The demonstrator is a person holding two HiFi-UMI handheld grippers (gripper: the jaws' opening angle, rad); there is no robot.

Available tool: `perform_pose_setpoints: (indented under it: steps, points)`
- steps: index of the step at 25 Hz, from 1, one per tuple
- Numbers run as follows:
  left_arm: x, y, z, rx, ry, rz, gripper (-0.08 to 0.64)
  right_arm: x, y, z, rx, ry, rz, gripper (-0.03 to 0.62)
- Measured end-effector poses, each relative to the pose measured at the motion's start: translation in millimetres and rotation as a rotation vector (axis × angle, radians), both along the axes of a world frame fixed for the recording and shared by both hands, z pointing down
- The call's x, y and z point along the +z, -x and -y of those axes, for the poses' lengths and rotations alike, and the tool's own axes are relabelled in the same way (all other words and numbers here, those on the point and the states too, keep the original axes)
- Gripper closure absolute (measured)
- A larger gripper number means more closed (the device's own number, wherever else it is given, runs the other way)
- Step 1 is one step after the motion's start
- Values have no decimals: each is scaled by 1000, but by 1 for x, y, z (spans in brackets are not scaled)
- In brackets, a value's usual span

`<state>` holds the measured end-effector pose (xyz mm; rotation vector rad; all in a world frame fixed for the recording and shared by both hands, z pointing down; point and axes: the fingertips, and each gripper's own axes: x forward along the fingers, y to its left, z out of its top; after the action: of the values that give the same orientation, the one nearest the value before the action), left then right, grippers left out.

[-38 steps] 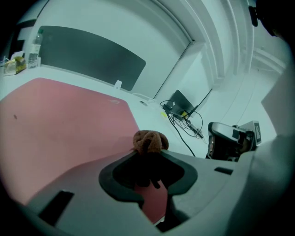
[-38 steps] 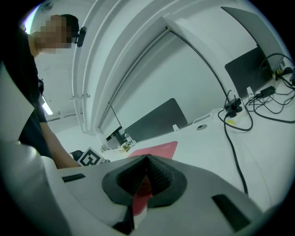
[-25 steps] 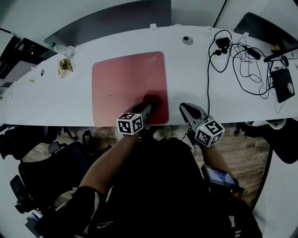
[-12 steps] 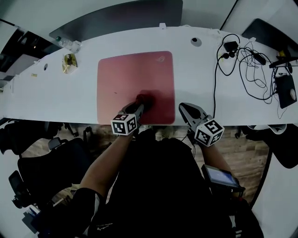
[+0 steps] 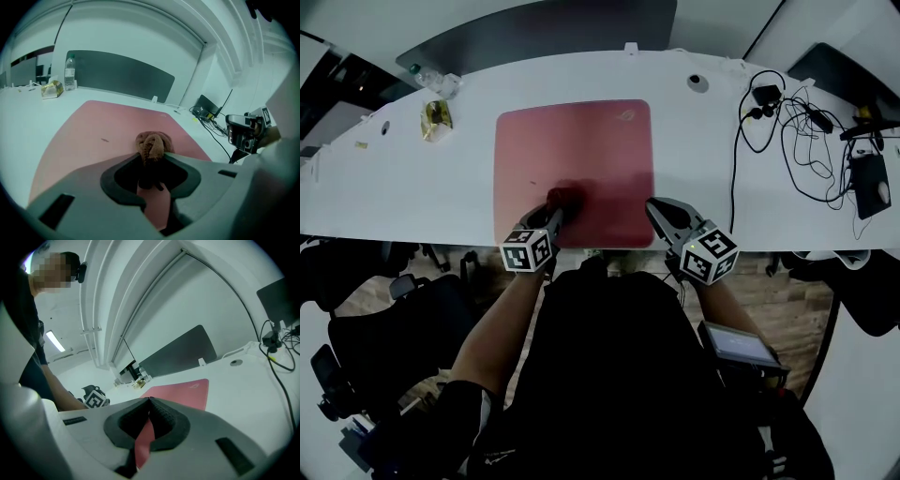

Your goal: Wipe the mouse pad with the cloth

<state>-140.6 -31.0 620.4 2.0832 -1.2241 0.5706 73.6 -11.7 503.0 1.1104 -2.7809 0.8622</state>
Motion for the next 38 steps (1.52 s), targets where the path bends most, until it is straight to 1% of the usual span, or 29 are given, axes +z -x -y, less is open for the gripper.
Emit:
perform_pose_setpoints:
  steps: [7,15,22,25,28,38]
  points:
    - [0,42,4,-15,-2,16,451,-1,32,10,-41,-3,-18,566]
    - [4,76,5,-52,-1,24,451,-7,50,26,-68,-12,-30,566]
    - [7,120,8,-131,1,30,449,-3,68,36,-85,-5,-37,566]
    - [10,131,8,-154,2,28,449,-3,71,39,-88,-4,-42,566]
    - [12,142,9,-172,4,21,449,-3,74,42,-84,-2,-54,566]
    - [12,199,6,-251,-3,15,449,-5,92,51,-62,-7,-71,566]
